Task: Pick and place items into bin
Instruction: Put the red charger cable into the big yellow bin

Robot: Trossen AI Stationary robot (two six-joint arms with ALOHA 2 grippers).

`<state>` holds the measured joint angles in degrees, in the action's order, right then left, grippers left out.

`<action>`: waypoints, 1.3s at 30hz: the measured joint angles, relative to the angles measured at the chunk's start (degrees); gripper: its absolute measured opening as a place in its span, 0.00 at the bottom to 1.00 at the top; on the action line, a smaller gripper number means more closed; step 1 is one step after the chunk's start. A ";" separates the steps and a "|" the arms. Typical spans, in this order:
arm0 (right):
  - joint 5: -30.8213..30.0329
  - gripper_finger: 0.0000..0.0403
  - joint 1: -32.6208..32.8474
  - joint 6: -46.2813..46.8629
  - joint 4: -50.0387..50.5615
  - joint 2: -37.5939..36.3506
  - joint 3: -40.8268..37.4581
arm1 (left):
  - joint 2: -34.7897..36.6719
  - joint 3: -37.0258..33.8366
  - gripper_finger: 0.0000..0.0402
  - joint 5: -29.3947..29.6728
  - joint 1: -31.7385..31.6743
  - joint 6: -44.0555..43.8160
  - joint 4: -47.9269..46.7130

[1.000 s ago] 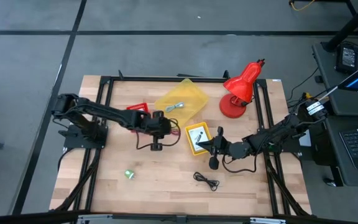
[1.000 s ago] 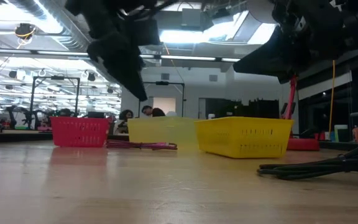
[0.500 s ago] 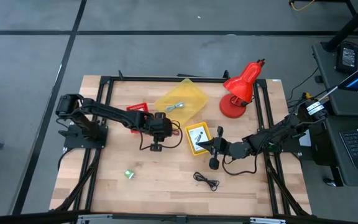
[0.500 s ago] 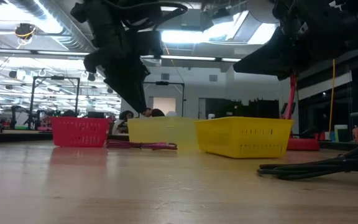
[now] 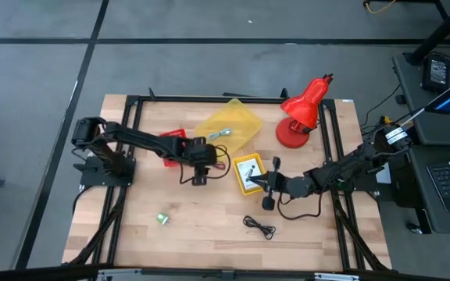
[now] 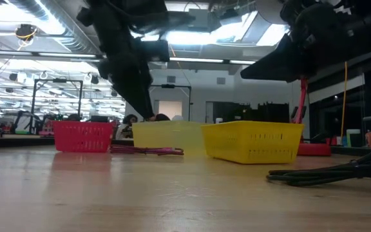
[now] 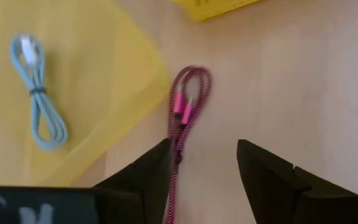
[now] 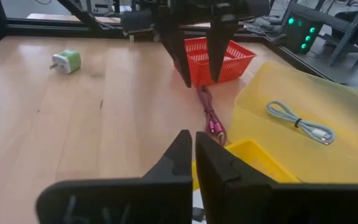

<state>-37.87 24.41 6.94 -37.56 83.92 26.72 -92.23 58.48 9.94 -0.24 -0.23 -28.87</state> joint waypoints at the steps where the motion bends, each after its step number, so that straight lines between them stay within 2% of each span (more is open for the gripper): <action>1: 0.00 0.01 -0.13 0.00 0.16 0.02 0.00 | -0.36 0.00 0.44 -0.01 -0.57 -0.74 -0.15; 12: 0.02 0.01 -0.69 -0.04 1.14 0.02 0.02 | -6.56 -0.02 0.43 -1.67 -5.12 -0.69 -0.34; 28: 0.11 0.01 -2.28 0.24 2.01 0.02 0.02 | -11.68 0.28 0.41 -2.15 -5.89 1.87 -1.49; 33: 0.09 0.01 -2.28 0.16 2.15 0.02 0.02 | -11.26 0.17 0.31 -2.33 -5.41 5.11 -1.57; 39: 0.09 0.01 -2.28 0.09 2.15 0.02 0.02 | -11.09 0.07 0.10 -3.10 -4.93 6.06 -1.87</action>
<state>-37.78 22.13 7.03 -35.42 83.94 26.74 -103.33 58.54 6.84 -5.17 5.83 -30.74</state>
